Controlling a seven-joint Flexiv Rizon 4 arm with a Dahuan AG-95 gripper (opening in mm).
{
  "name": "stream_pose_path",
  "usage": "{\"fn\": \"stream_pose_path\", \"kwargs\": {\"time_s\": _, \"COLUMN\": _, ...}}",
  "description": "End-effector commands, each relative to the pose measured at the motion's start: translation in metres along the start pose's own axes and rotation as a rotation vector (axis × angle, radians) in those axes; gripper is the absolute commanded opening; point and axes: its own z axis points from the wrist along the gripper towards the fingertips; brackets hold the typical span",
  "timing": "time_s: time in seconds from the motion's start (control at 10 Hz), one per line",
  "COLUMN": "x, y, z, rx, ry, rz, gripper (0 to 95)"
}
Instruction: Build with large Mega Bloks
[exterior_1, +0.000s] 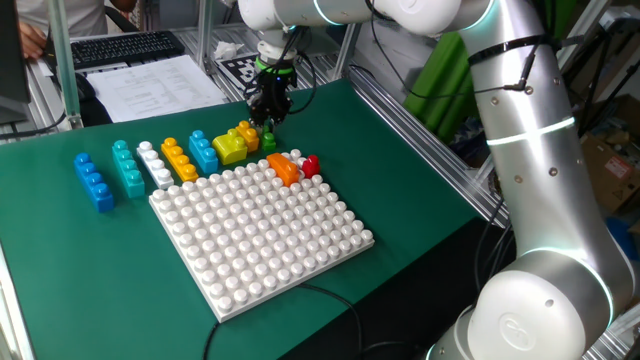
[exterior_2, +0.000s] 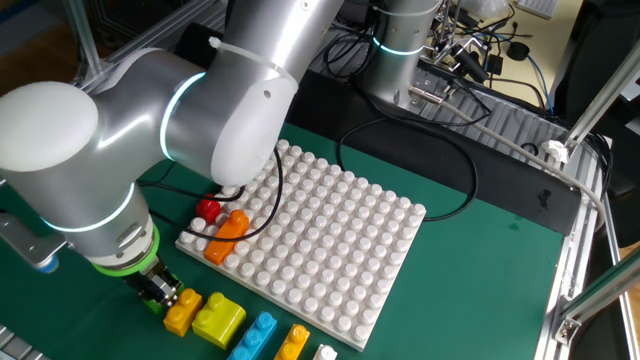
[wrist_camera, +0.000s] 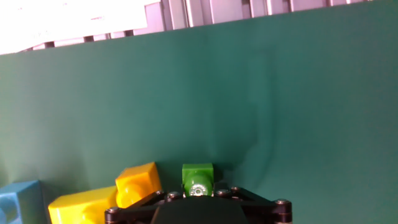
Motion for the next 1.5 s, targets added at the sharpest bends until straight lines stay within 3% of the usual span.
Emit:
{"fn": "stream_pose_path", "kwargs": {"time_s": 0.1, "x": -0.002, "y": 0.001, "z": -0.004, "rx": 0.003, "ry": 0.014, "rz": 0.005, "gripper": 0.0}}
{"fn": "stream_pose_path", "kwargs": {"time_s": 0.2, "x": -0.002, "y": 0.001, "z": -0.012, "rx": 0.010, "ry": 0.048, "rz": 0.002, "gripper": 0.0}}
{"fn": "stream_pose_path", "kwargs": {"time_s": 0.5, "x": 0.001, "y": 0.000, "z": -0.023, "rx": 0.029, "ry": 0.084, "rz": 0.002, "gripper": 0.0}}
{"fn": "stream_pose_path", "kwargs": {"time_s": 0.7, "x": 0.007, "y": 0.000, "z": -0.036, "rx": 0.046, "ry": 0.130, "rz": 0.018, "gripper": 0.0}}
{"fn": "stream_pose_path", "kwargs": {"time_s": 0.9, "x": 0.014, "y": 0.003, "z": -0.044, "rx": 0.060, "ry": 0.149, "rz": 0.035, "gripper": 0.0}}
{"fn": "stream_pose_path", "kwargs": {"time_s": 1.5, "x": 0.037, "y": 0.014, "z": -0.056, "rx": 0.068, "ry": 0.168, "rz": 0.097, "gripper": 0.0}}
